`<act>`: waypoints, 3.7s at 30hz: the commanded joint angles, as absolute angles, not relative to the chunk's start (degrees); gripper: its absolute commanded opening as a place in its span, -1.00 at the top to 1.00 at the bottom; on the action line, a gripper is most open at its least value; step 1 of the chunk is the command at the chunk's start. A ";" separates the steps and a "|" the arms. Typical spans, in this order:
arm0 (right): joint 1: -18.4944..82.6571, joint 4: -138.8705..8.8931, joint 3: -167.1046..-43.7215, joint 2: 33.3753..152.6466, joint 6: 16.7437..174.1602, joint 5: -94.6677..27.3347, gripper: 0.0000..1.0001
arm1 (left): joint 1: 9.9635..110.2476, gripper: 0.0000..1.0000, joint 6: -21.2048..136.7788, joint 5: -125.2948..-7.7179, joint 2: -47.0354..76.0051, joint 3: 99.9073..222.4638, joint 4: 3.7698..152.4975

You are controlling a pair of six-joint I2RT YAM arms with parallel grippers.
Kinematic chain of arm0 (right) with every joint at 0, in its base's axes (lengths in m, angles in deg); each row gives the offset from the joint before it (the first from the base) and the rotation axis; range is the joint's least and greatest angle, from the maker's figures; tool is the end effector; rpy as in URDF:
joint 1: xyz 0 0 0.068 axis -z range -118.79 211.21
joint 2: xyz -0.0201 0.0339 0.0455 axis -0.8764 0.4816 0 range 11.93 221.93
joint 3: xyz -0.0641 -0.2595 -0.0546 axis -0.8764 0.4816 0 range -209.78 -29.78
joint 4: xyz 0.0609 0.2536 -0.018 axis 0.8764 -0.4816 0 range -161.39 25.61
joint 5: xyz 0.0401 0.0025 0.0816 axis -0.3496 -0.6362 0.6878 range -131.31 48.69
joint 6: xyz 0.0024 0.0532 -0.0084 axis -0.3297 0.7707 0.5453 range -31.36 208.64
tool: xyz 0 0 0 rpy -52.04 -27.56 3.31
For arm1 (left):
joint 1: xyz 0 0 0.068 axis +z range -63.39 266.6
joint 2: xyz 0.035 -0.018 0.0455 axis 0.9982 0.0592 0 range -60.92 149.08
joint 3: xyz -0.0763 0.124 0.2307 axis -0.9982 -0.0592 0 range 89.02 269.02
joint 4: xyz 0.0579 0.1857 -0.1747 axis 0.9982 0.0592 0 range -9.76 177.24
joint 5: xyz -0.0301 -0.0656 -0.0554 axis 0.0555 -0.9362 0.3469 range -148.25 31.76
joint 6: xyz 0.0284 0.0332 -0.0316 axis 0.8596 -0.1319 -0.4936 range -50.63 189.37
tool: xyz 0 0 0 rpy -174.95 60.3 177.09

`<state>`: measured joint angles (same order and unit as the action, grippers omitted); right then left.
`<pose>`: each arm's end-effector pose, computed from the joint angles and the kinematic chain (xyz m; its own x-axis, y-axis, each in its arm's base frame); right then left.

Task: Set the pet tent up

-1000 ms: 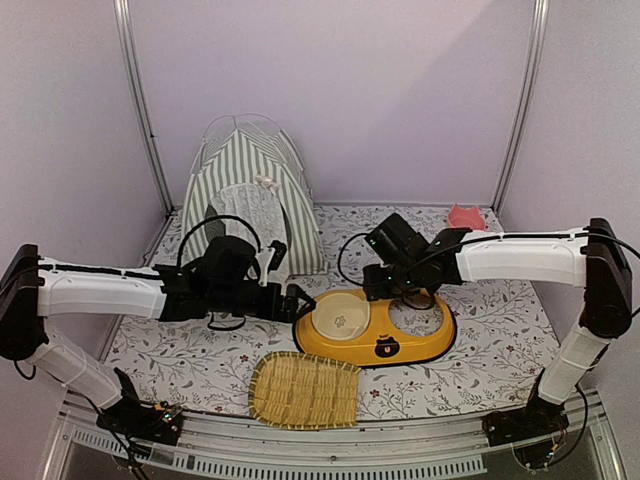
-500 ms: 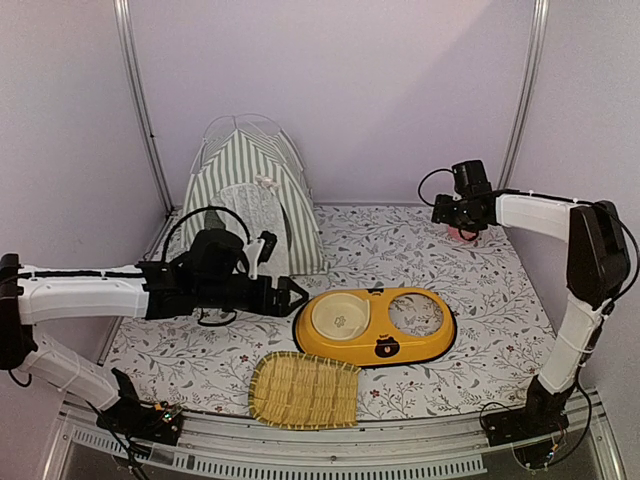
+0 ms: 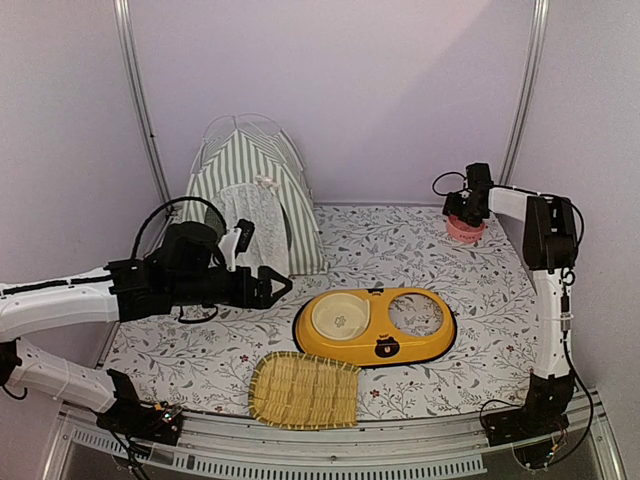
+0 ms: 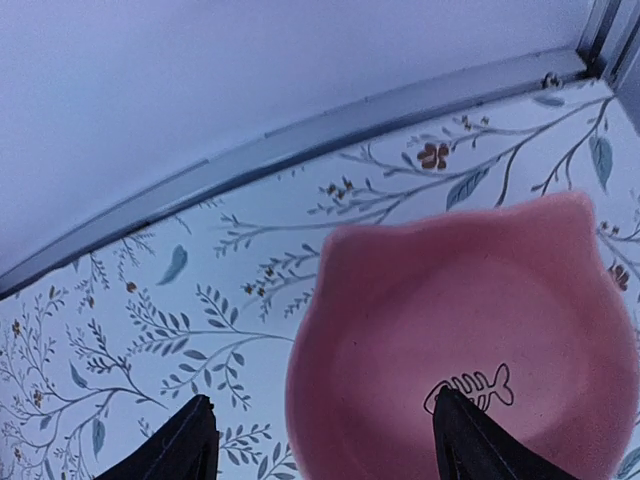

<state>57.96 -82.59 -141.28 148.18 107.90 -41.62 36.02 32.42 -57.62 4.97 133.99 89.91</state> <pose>0.5378 0.0303 0.1733 -0.6596 0.2929 -0.6922 0.1746 0.9554 0.2380 0.1634 -0.1983 0.2673 -0.7190 -0.0718 -0.6913 0.4184 0.7496 -0.5129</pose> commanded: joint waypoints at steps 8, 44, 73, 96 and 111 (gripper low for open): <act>52.90 -85.43 -117.07 135.25 110.89 -35.94 -0.98 | 36.60 -0.97 31.05 -58.01 6.80 132.57 87.96; 54.24 -75.46 -78.02 100.18 118.32 -47.89 -0.98 | 36.84 -0.97 32.86 -61.10 14.24 134.25 81.78; 55.76 -71.99 -76.79 108.87 120.93 -46.49 -0.06 | 36.90 -0.96 31.94 -59.90 11.42 131.70 82.56; 55.68 -75.21 -77.95 94.07 119.83 -41.71 1.00 | 36.93 -0.96 31.83 -59.83 11.88 131.42 81.73; 34.57 -83.47 -75.84 85.91 122.22 -45.06 1.00 | 37.03 -0.97 31.84 -61.39 15.12 131.83 79.39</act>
<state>39.12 -83.97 -76.17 88.79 119.47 -43.96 36.15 31.74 -60.51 13.56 132.02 81.49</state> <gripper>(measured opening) 0.082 0.982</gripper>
